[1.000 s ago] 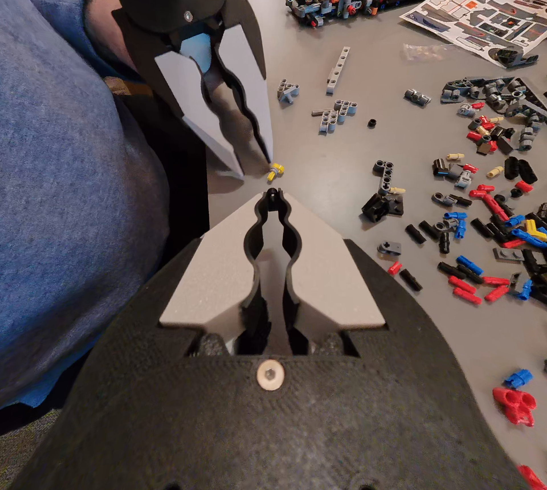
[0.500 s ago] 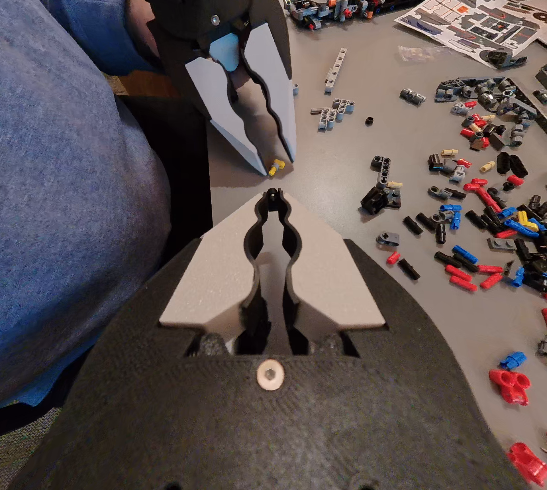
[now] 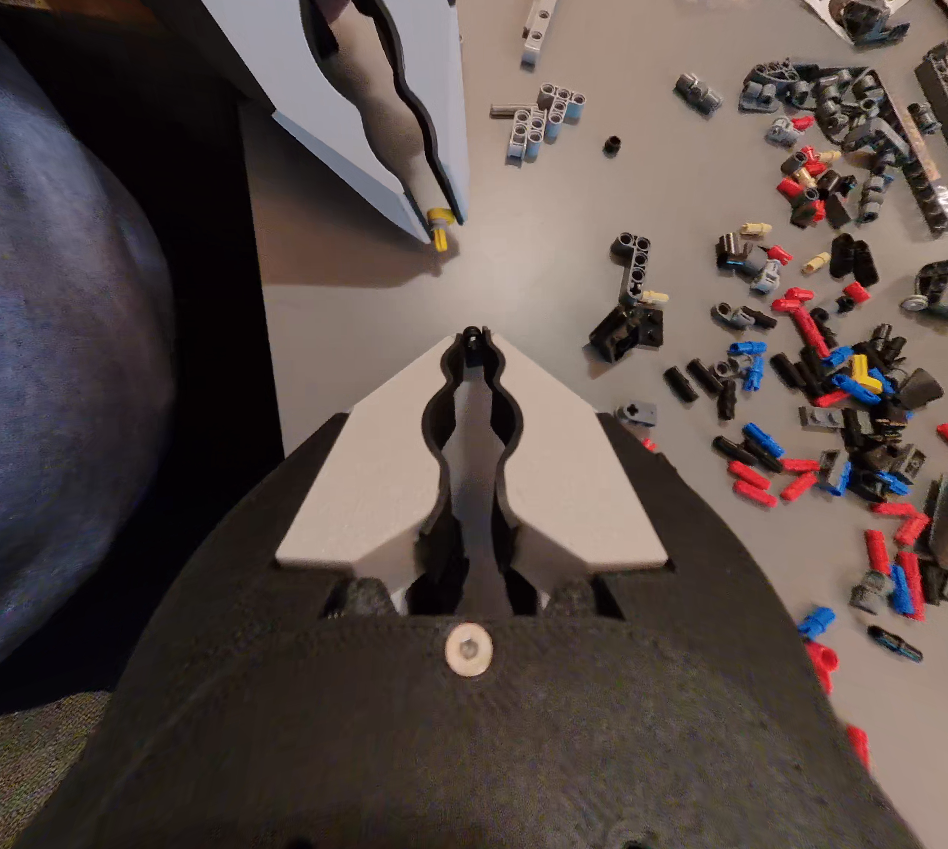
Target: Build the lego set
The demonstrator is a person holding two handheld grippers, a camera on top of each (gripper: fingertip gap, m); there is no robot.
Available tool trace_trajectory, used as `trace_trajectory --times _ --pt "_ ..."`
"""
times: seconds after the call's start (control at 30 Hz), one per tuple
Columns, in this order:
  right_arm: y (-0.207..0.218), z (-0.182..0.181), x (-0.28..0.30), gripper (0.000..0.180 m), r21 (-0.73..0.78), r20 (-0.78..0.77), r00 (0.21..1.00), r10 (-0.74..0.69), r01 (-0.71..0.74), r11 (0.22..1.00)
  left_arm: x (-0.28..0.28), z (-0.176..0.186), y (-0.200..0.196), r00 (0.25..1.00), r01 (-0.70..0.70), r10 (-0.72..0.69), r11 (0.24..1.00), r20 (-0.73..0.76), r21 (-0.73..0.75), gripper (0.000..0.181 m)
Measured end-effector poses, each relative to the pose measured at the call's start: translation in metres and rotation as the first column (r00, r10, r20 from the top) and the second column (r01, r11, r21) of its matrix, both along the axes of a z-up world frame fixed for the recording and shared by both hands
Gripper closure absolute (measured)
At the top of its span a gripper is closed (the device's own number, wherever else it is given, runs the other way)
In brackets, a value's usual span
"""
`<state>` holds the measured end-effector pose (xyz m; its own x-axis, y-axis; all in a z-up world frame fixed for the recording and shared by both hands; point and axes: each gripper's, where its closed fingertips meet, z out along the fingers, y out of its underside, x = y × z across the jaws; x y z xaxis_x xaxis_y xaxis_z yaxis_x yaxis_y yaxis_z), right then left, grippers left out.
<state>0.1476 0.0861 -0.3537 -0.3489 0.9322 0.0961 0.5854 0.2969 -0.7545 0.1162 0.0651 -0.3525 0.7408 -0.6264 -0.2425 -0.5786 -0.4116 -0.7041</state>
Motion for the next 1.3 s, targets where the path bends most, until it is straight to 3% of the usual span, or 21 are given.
trace_trajectory --times 0.2,0.3,0.4,0.5,0.67,0.93,1.1,1.3 --pt "0.001 -0.003 -0.005 0.154 0.028 0.036 0.999 -0.009 0.008 1.000 -0.004 0.005 0.001 1.000 0.011 -0.011 1.000 -0.011 0.027 0.170" --pt "-0.004 -0.002 -0.003 0.164 -0.034 0.070 0.998 -0.006 0.008 0.999 -0.003 0.009 -0.001 0.999 0.043 -0.043 0.999 -0.019 0.031 0.170" --pt "0.007 0.015 -0.009 0.174 -0.003 -0.011 0.998 -0.063 0.062 0.998 -0.005 0.015 0.000 0.997 0.066 -0.064 0.997 -0.040 0.051 0.170" --pt "-0.003 0.039 -0.018 0.173 -0.063 -0.081 0.995 -0.051 0.045 0.997 -0.004 0.029 0.004 0.994 0.095 -0.089 0.989 -0.058 0.110 0.170" --pt "-0.015 0.061 -0.031 0.172 0.088 -0.140 0.990 0.007 0.005 0.996 -0.004 0.058 0.010 0.985 0.148 -0.125 0.964 -0.117 0.222 0.170" --pt "-0.018 0.081 -0.041 0.178 0.301 -0.122 0.992 0.013 0.024 0.953 -0.004 0.086 0.008 0.971 0.220 -0.181 0.934 -0.158 0.280 0.170" --pt "-0.018 0.089 -0.041 0.179 0.345 -0.121 0.993 0.000 0.042 0.938 -0.004 0.095 0.007 0.961 0.255 -0.204 0.918 -0.188 0.303 0.171" --pt "-0.017 0.100 -0.043 0.180 0.288 -0.170 0.985 0.011 0.039 0.957 -0.005 0.107 0.008 0.965 0.251 -0.209 0.912 -0.159 0.325 0.167"
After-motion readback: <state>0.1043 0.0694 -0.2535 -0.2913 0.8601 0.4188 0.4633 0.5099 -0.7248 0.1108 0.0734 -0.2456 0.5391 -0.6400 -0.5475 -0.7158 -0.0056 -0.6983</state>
